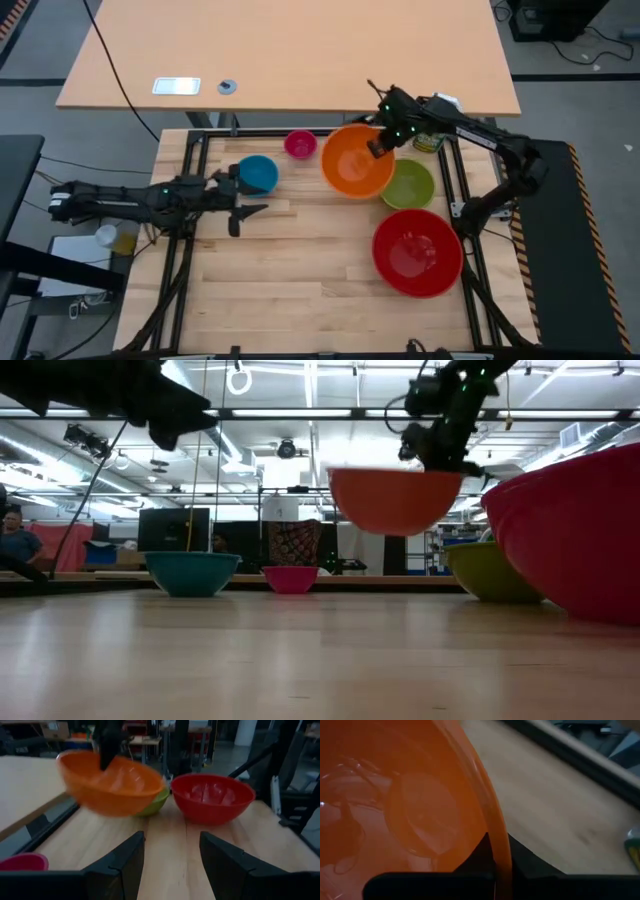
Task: Nest bowls inside each other
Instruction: Stack the orange bowl on the red bowl
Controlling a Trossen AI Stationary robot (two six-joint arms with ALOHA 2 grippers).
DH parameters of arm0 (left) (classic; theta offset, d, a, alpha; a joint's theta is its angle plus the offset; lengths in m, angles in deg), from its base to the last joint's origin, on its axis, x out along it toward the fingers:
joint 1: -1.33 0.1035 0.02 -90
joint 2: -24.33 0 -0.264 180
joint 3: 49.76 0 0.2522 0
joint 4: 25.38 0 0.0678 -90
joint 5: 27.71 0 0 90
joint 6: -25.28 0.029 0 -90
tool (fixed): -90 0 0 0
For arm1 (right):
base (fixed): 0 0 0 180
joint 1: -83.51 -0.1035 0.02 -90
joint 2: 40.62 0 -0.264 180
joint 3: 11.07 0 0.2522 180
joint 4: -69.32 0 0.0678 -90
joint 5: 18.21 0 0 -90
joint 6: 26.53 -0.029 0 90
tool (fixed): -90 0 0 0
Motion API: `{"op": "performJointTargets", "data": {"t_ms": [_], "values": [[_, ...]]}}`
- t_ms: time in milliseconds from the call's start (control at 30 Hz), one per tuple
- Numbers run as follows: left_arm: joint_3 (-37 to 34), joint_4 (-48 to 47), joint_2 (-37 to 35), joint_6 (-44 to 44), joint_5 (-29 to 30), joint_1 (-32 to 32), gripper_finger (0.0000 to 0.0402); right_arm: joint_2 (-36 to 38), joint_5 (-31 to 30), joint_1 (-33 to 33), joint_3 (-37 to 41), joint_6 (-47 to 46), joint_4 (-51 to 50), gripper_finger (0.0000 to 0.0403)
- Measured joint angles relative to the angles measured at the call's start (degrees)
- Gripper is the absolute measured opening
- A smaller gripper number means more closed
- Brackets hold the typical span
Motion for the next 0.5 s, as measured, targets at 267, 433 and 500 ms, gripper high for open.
{"op": "performJointTargets", "data": {"t_ms": [267, 433, 500], "values": [[0.0, 4.3, 5.2, 0.8, 0.0, 0.0, 0.0193, 9.2, -0.3, -14.1, 0.0, -5.4, -7.6, 0.0018], [0.0, 4.4, 3.0, 1.3, 0.0, 0.0, 0.0193, 13.5, -0.2, -24.4, -0.1, -2.8, -16.5, 0.0018], [0.0, 4.4, 2.4, 1.3, 0.0, 0.0, 0.0193, 14.3, -0.9, -28.4, -0.1, -1.1, -20.2, 0.0018]]}}
